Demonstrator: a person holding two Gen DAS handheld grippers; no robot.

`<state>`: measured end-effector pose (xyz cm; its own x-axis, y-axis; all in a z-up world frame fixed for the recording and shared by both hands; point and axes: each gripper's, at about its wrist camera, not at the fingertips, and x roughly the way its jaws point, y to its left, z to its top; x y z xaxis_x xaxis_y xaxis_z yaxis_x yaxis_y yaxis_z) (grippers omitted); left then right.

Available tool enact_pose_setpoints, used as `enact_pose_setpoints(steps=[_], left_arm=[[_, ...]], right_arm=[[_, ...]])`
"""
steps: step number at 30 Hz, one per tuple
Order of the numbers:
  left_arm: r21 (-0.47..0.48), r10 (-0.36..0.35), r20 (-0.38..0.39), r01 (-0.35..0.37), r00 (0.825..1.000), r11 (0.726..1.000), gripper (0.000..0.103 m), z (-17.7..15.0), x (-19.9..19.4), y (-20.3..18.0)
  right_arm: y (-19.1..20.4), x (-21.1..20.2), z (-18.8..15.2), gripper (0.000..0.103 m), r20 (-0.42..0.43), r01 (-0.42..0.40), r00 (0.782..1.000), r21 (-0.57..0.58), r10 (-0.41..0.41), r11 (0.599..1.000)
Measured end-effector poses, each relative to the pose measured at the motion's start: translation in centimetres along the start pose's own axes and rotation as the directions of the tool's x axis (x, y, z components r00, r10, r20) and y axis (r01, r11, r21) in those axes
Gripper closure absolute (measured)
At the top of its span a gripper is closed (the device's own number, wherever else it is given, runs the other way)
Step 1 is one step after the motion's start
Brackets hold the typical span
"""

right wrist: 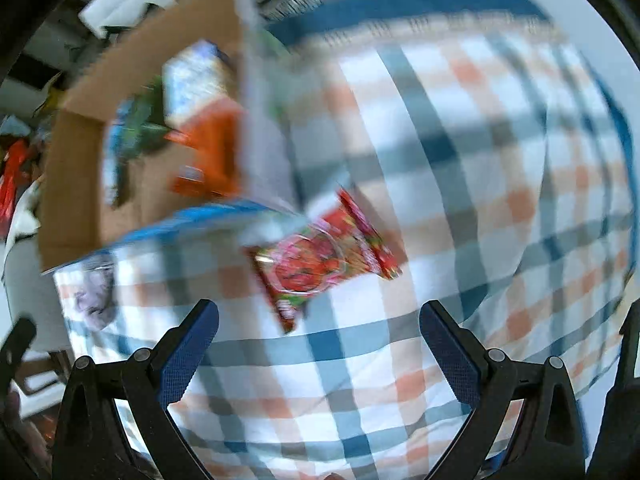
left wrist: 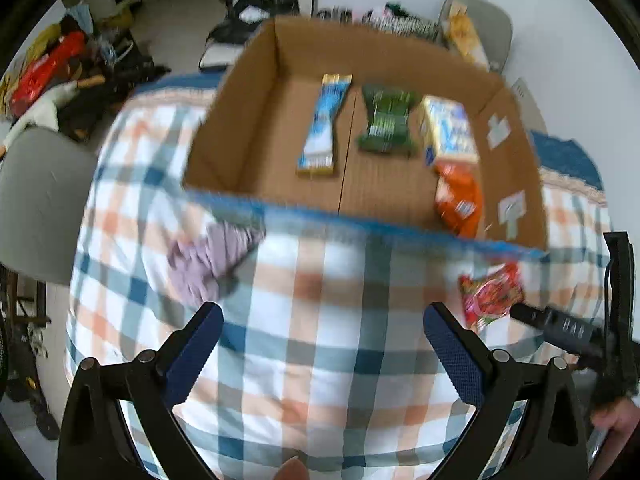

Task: Organize soft objects
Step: 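Grasp the red-floral snack pack with right tool while left tool grasps the lilac cloth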

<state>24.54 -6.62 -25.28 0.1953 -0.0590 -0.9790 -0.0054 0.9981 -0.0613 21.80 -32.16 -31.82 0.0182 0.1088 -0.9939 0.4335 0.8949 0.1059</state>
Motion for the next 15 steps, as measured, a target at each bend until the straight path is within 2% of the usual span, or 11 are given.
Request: enact_pose_setpoints(steps=[3,5,8,12,14,15], left_arm=[[-0.014,0.003,-0.034,-0.003,0.999,1.000,0.000,-1.0,1.3,-0.1],[-0.017,0.009,-0.043,-0.009,0.999,1.000,0.000,-1.6,1.6,0.0],[-0.013,0.029,-0.040,-0.029,0.999,0.999,0.000,-1.7,1.7,0.0],[-0.012,0.050,-0.041,-0.050,0.998,0.999,0.000,-1.7,2.0,0.2],[-0.017,0.060,-0.044,-0.061,0.997,0.998,0.000,-1.7,2.3,0.4],[-0.017,0.063,-0.048,-0.064,0.997,0.998,0.000,-1.8,2.5,0.5]], right_arm=[[-2.4,3.3,0.2,0.001,-0.056,-0.082,0.994,0.139,0.090,0.987],[-3.1,4.9,-0.1,0.001,-0.063,-0.138,0.986,0.217,0.155,0.966],[-2.4,6.1,-0.6,0.001,-0.058,-0.186,0.977,0.258,0.207,0.948],[-0.9,6.5,-0.6,0.002,-0.011,-0.208,0.976,0.272,0.219,0.940],[0.0,7.0,-0.6,0.008,-0.013,-0.185,0.981,0.263,0.195,0.947],[0.3,7.3,-0.6,0.022,-0.024,-0.174,0.982,0.255,0.186,0.951]])
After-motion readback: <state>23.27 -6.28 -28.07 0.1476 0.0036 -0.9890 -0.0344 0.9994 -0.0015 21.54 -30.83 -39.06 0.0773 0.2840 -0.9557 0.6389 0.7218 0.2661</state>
